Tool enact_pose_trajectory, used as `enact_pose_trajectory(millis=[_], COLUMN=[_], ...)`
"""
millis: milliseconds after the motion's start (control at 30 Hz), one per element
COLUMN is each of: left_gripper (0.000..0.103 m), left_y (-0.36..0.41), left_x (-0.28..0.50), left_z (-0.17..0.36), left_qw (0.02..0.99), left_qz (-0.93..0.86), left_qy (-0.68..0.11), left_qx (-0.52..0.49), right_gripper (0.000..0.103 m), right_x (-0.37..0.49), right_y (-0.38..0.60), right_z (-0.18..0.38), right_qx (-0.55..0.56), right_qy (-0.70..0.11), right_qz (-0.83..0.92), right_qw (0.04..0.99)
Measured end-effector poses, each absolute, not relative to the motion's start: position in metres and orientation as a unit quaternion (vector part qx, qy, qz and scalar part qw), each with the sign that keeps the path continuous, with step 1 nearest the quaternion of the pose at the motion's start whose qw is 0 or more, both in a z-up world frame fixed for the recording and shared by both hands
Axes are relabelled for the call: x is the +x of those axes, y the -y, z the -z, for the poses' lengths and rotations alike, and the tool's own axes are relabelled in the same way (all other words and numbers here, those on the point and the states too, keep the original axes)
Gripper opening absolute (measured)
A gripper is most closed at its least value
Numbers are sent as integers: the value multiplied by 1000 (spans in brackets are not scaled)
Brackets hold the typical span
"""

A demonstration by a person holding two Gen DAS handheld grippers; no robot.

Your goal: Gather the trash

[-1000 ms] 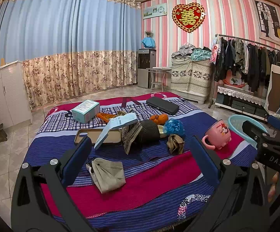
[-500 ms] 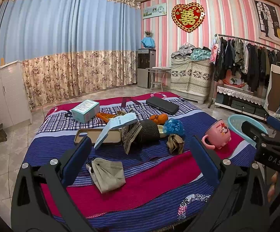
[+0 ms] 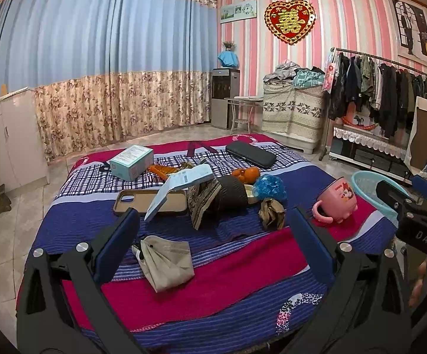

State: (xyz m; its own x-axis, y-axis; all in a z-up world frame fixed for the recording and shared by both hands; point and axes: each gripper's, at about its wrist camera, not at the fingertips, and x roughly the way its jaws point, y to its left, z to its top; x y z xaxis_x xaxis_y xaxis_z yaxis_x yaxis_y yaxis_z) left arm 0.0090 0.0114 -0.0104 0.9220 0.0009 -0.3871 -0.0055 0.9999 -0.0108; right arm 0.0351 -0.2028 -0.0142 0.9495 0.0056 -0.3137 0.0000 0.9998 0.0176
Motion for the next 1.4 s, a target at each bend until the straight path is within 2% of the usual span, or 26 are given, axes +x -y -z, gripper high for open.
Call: enact_pose_trajectory(millis=[833,1200,1400], left_gripper=[98,98,98], left_y=[-27,-53,-57], left_x=[26,58,79], left_z=[40,73,95], left_qw=[971,957,947], left_qz=[-10,-45,-55], left_qy=[-238,-287,-317], left_qx=[2,-10,9], right_gripper=[99,99,99], right_x=[46,70,96], right_y=[220,223,226], right_z=[16,35,52], right_qx=[8,5,23], right_qy=[-156,-193,-250], right_qz=[18,28,14], right_qw=[988,981,968])
